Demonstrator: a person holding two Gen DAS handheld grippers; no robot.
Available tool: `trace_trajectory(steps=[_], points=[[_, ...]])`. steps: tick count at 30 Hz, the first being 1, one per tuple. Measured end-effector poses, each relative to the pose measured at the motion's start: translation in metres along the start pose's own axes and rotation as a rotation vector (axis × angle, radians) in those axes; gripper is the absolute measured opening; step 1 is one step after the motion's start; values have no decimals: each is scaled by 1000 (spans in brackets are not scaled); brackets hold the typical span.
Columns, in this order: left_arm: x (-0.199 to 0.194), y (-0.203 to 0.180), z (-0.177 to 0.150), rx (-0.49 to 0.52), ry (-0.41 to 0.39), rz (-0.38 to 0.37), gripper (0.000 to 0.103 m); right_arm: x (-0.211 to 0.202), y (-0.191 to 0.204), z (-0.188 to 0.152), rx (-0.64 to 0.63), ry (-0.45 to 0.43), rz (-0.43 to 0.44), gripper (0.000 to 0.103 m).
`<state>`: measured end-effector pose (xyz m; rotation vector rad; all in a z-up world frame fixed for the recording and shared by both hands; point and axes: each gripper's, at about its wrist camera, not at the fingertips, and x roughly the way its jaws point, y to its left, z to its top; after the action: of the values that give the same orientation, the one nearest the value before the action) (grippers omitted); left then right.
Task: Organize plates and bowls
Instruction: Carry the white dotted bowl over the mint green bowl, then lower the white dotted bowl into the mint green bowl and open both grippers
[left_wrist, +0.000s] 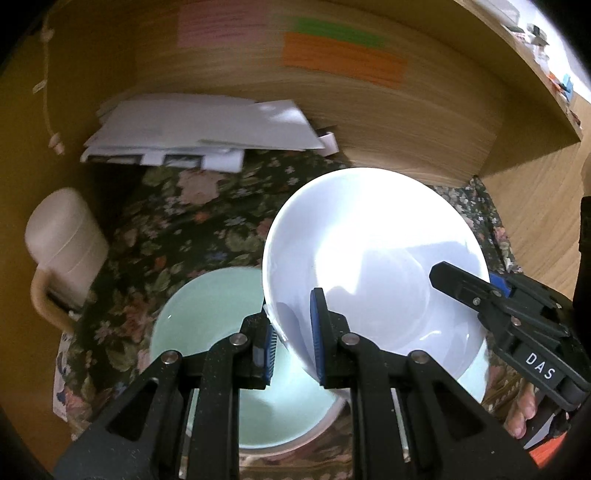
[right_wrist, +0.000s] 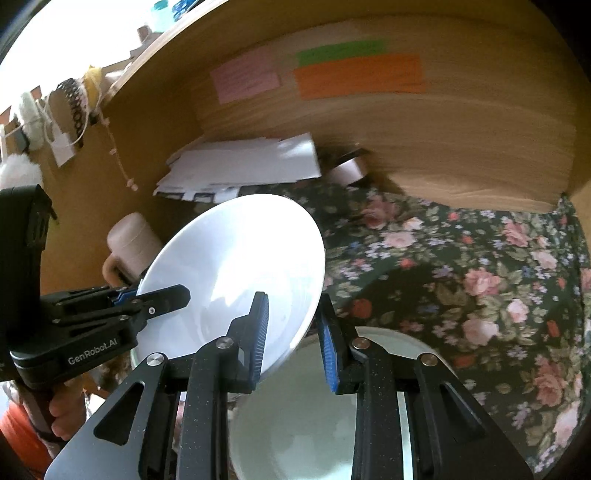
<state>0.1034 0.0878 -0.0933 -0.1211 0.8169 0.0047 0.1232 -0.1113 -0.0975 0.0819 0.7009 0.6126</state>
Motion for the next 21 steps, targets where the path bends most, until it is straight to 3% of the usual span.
trace_trajectory(steps=[21], points=[[3,72,-41,-110,37,51,16,49,47,-20,-47,109,76,24]])
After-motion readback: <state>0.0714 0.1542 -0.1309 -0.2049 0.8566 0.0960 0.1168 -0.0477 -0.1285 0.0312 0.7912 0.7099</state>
